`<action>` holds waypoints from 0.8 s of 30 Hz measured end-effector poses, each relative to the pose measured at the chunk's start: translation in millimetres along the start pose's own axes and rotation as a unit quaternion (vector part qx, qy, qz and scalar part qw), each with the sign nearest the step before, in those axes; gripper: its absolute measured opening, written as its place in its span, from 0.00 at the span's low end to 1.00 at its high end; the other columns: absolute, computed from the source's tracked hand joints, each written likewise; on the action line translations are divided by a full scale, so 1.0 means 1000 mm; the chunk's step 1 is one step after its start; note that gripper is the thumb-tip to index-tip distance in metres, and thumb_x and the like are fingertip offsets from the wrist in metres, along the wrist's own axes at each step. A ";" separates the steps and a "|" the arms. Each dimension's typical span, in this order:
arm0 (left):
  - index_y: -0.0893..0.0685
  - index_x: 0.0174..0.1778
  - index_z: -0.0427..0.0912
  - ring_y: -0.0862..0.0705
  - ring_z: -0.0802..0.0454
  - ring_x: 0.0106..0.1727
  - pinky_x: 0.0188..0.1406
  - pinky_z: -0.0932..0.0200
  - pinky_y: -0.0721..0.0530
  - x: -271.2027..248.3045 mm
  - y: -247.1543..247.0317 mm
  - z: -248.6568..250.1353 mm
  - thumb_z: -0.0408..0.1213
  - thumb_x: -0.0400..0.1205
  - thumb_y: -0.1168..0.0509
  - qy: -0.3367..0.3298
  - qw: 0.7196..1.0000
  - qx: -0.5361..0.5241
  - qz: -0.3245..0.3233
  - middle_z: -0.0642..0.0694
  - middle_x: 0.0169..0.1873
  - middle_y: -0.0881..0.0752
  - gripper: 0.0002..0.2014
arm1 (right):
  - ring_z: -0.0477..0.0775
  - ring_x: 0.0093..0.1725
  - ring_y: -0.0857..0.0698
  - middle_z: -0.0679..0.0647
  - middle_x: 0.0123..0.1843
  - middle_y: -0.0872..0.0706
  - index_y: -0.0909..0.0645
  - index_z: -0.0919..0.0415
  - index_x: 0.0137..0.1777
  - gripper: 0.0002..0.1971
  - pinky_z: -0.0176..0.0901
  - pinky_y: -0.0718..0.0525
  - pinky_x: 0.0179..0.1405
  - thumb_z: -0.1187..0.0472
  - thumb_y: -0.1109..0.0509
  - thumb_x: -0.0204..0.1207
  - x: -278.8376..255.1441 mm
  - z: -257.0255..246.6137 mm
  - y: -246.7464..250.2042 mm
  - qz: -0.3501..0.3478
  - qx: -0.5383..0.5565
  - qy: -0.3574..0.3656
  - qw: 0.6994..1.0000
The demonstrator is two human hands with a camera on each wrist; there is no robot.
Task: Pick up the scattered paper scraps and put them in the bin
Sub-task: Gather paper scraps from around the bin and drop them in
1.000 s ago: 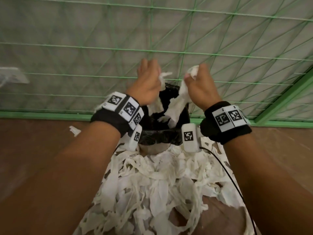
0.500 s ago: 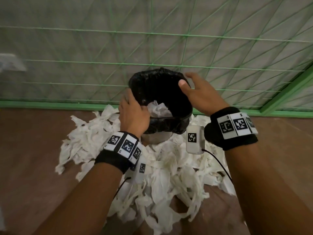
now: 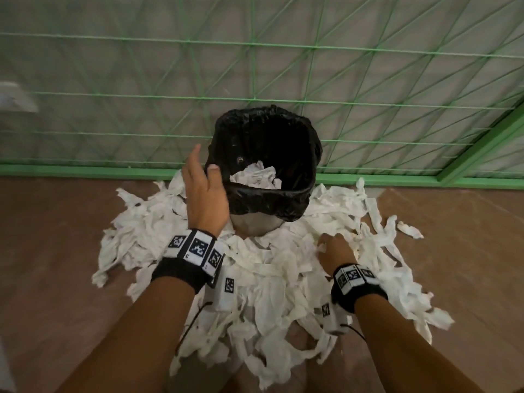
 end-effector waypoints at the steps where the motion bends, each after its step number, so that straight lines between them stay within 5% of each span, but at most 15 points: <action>1: 0.34 0.77 0.52 0.30 0.57 0.69 0.65 0.61 0.35 -0.005 0.005 -0.013 0.41 0.86 0.49 0.012 0.999 -0.015 0.043 0.47 0.75 0.32 0.21 | 0.66 0.58 0.17 0.64 0.60 0.20 0.22 0.62 0.61 0.13 0.47 0.21 0.53 0.62 0.37 0.78 0.001 -0.001 0.001 0.024 -0.013 0.008 1.000; 3: 0.28 0.68 0.46 0.25 0.48 0.64 0.63 0.54 0.29 -0.018 0.012 -0.049 0.42 0.85 0.49 0.060 0.995 0.035 0.071 0.42 0.66 0.26 0.16 | 0.66 0.57 0.17 0.66 0.57 0.17 0.25 0.65 0.61 0.13 0.47 0.22 0.48 0.63 0.41 0.79 0.005 -0.005 0.011 0.043 -0.007 0.005 0.999; 5: 0.26 0.63 0.46 0.23 0.37 0.62 0.62 0.43 0.24 -0.037 0.012 -0.090 0.43 0.84 0.46 0.085 0.978 0.186 -0.041 0.39 0.62 0.24 0.14 | 0.67 0.58 0.17 0.66 0.58 0.17 0.30 0.65 0.64 0.14 0.49 0.25 0.49 0.59 0.44 0.82 0.008 -0.011 0.031 0.048 0.017 0.005 0.999; 7: 0.28 0.71 0.52 0.26 0.37 0.67 0.65 0.40 0.25 -0.062 0.008 -0.125 0.46 0.82 0.42 0.045 0.908 0.360 -0.210 0.41 0.68 0.27 0.20 | 0.67 0.58 0.18 0.65 0.56 0.16 0.29 0.63 0.59 0.14 0.50 0.25 0.49 0.53 0.45 0.83 0.010 -0.015 0.055 0.053 0.019 0.014 0.998; 9: 0.35 0.77 0.58 0.32 0.40 0.73 0.68 0.39 0.27 -0.083 0.007 -0.154 0.51 0.82 0.42 0.016 0.836 0.449 -0.315 0.44 0.76 0.35 0.26 | 0.65 0.55 0.17 0.60 0.49 0.16 0.23 0.57 0.44 0.17 0.51 0.22 0.51 0.45 0.44 0.81 0.011 -0.020 0.077 0.037 0.005 0.029 0.999; 11: 0.31 0.74 0.56 0.35 0.41 0.75 0.69 0.41 0.26 -0.095 0.008 -0.175 0.49 0.82 0.42 -0.002 0.806 0.467 -0.364 0.45 0.78 0.38 0.22 | 0.63 0.50 0.16 0.55 0.38 0.18 0.24 0.56 0.31 0.22 0.48 0.21 0.48 0.41 0.40 0.79 0.007 -0.028 0.098 0.012 -0.016 0.042 0.999; 13: 0.21 0.62 0.48 0.34 0.43 0.74 0.69 0.47 0.25 -0.100 0.005 -0.181 0.42 0.83 0.43 -0.059 0.794 0.469 -0.383 0.42 0.77 0.36 0.13 | 0.64 0.53 0.16 0.58 0.42 0.18 0.20 0.59 0.31 0.22 0.48 0.22 0.49 0.43 0.36 0.79 -0.001 -0.035 0.117 0.012 -0.029 0.060 0.998; 16: 0.23 0.63 0.42 0.20 0.43 0.63 0.64 0.51 0.21 -0.098 0.000 -0.176 0.32 0.82 0.43 -0.059 0.839 0.409 -0.354 0.41 0.69 0.27 0.14 | 0.65 0.64 0.20 0.66 0.59 0.19 0.15 0.70 0.49 0.20 0.50 0.24 0.59 0.49 0.34 0.80 -0.020 -0.051 0.151 0.051 -0.011 0.086 0.995; 19: 0.35 0.69 0.38 0.14 0.39 0.47 0.45 0.48 0.17 -0.089 0.003 -0.157 0.31 0.82 0.46 0.012 0.898 0.331 -0.289 0.39 0.52 0.17 0.18 | 0.69 0.57 0.16 0.68 0.60 0.18 0.21 0.68 0.61 0.18 0.55 0.17 0.58 0.53 0.38 0.82 -0.038 -0.067 0.187 0.094 0.045 0.089 0.991; 21: 0.33 0.64 0.34 0.14 0.38 0.47 0.41 0.53 0.21 -0.086 0.006 -0.146 0.27 0.80 0.44 0.025 0.921 0.281 -0.268 0.40 0.45 0.16 0.16 | 0.69 0.47 0.13 0.66 0.55 0.17 0.22 0.62 0.56 0.11 0.60 0.12 0.50 0.56 0.39 0.83 -0.050 -0.077 0.212 0.133 0.082 0.118 0.981; 24: 0.28 0.60 0.34 0.14 0.37 0.44 0.40 0.50 0.19 -0.080 0.011 -0.132 0.24 0.78 0.36 0.032 0.952 0.215 -0.215 0.38 0.46 0.15 0.15 | 0.60 0.39 0.19 0.58 0.45 0.18 0.20 0.54 0.49 0.09 0.42 0.22 0.40 0.63 0.41 0.82 -0.073 -0.094 0.252 0.204 0.067 0.181 0.960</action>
Point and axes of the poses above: each hand's wrist, its own x-axis towards the middle knuckle, its own y-axis out of the back of the hand, z = x × y, the point moved 2 cm from there along x, towards the middle knuckle
